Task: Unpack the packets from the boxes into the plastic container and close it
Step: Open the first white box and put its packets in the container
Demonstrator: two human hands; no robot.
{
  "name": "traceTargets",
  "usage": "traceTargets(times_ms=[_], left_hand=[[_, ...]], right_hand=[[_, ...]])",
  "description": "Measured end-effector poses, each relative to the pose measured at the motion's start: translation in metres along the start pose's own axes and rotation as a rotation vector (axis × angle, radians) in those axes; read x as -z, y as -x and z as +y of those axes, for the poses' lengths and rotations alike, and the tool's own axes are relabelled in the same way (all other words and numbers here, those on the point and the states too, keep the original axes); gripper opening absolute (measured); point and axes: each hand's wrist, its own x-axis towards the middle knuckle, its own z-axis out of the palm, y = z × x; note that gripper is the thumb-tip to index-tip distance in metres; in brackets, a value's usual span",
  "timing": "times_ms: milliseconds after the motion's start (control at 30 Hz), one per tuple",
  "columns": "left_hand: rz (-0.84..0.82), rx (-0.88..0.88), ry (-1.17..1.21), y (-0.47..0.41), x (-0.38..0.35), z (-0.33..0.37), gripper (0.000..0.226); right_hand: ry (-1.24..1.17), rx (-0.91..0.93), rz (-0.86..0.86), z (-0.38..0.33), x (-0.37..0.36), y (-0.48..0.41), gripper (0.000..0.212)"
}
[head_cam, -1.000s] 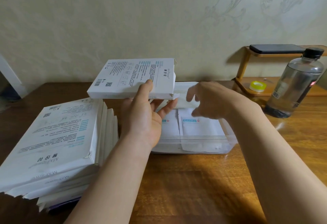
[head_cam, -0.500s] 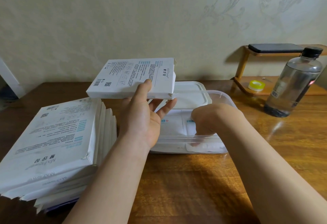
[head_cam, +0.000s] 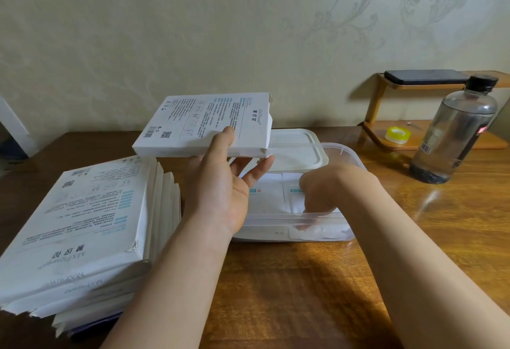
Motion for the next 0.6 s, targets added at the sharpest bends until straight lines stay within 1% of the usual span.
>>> traceTargets(times_ms=[33,100,133,167,200,233,267,300,333,367,400,433,500,600], left_hand=[[-0.014,-0.012,-0.002,0.001,-0.001,0.000,0.020],[-0.061,-0.043,-0.011,0.005,-0.004,0.003,0.017],[-0.093,-0.055,-0.012,0.007,-0.007,0.005,0.017],[-0.130,-0.057,-0.011,0.010,-0.010,0.006,0.017],[-0.174,-0.050,-0.011,0.015,-0.013,0.008,0.018],[-0.226,-0.041,-0.018,0.019,-0.017,0.008,0.023],[-0.281,-0.030,-0.036,0.024,-0.021,0.008,0.029],[-0.330,-0.016,-0.062,0.028,-0.025,0.006,0.036],[-0.372,0.004,-0.086,0.033,-0.029,0.003,0.040],[-0.406,0.028,-0.111,0.036,-0.033,-0.002,0.044],[-0.435,0.060,-0.140,0.040,-0.040,-0.006,0.046],[-0.461,0.095,-0.174,0.045,-0.048,-0.012,0.048],[-0.517,0.164,-0.232,0.056,-0.066,-0.025,0.047],[-0.584,0.232,-0.324,0.075,-0.091,-0.054,0.047]], right_hand=[[-0.019,-0.001,0.013,0.002,0.002,0.002,0.053],[-0.106,-0.011,0.092,0.010,0.011,0.011,0.061],[-0.177,-0.016,0.162,0.016,0.017,0.016,0.064],[-0.275,-0.015,0.256,0.023,0.024,0.021,0.062],[-0.410,-0.001,0.385,0.031,0.029,0.027,0.054],[-0.589,0.019,0.527,0.041,0.032,0.034,0.039],[-0.821,0.044,0.657,0.048,0.034,0.043,0.027],[-1.089,0.076,0.744,0.054,0.037,0.055,0.023],[-1.354,0.113,0.770,0.058,0.039,0.068,0.025],[-1.564,0.158,0.761,0.065,0.039,0.081,0.029],[-1.698,0.200,0.738,0.072,0.038,0.095,0.031],[-1.749,0.231,0.720,0.082,0.034,0.107,0.031],[-1.719,0.226,0.723,0.102,0.021,0.128,0.029],[-1.686,0.074,0.805,0.140,-0.011,0.156,0.025]])
